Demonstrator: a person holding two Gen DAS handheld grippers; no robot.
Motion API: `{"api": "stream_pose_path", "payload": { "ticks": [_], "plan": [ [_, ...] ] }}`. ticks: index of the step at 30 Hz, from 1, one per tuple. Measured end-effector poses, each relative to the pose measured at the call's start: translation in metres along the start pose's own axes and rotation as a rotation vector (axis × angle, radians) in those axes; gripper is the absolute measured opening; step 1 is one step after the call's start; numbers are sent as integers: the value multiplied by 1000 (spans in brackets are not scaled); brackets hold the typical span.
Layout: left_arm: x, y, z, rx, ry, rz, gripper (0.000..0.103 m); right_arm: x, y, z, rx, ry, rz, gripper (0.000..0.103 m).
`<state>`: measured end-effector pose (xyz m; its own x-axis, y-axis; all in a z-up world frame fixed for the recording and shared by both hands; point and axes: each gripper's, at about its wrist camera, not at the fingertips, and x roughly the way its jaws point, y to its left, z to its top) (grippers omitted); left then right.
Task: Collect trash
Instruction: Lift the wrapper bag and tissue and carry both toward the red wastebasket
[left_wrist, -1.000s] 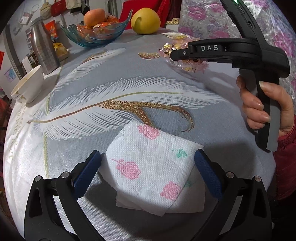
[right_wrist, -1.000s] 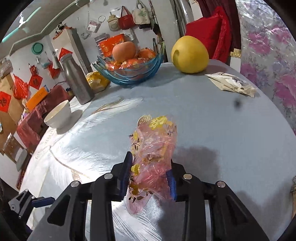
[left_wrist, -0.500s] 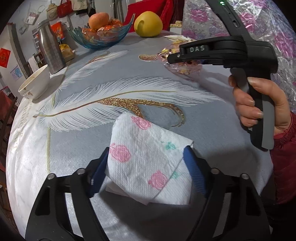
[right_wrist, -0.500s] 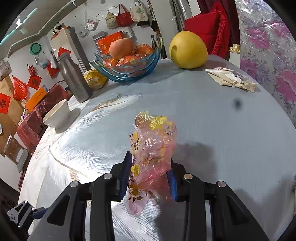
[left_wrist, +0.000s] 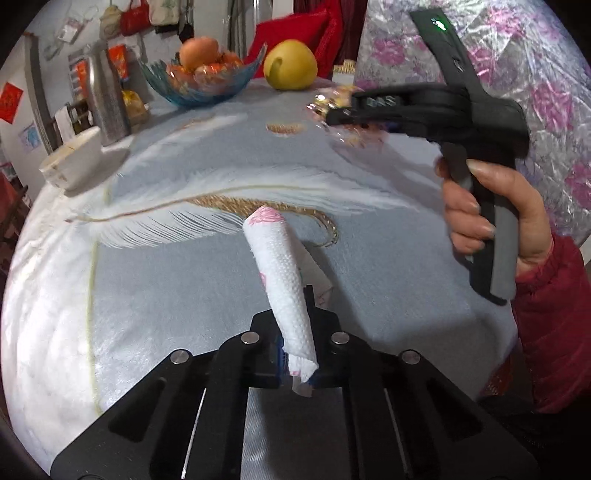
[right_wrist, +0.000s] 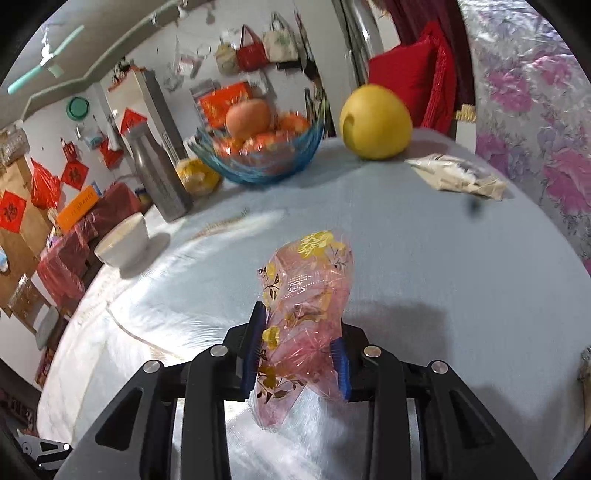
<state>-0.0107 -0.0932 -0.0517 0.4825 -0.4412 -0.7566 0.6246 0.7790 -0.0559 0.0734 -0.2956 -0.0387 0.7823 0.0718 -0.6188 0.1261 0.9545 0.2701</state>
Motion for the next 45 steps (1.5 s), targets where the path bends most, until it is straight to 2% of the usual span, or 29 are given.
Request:
{"api": "stream_pose_path", "payload": {
  "ticks": [6,16,27,34,40,45],
  "plan": [
    [-29,-9,-1,29,-82,33,9,-70,0,-25,-2,-61,9,33],
    [-73,-43,-4,72,-190,12,9,-196,-1,-68,-23,-172,16,33],
    [-113,-106,-10,152,-267,-60,9,-307,-33,-132,-21,-227,-90,33],
    [-115,-159,-15,239,-248,-156,9,-355,-58,-171,-10,-203,-170,33],
    [-97,-208,-20,312,-175,-268,9,-372,-93,-201,55,-146,-253,33],
    [-77,-238,-22,346,-115,-318,9,-384,-121,-218,118,-142,-286,33]
  ]
}}
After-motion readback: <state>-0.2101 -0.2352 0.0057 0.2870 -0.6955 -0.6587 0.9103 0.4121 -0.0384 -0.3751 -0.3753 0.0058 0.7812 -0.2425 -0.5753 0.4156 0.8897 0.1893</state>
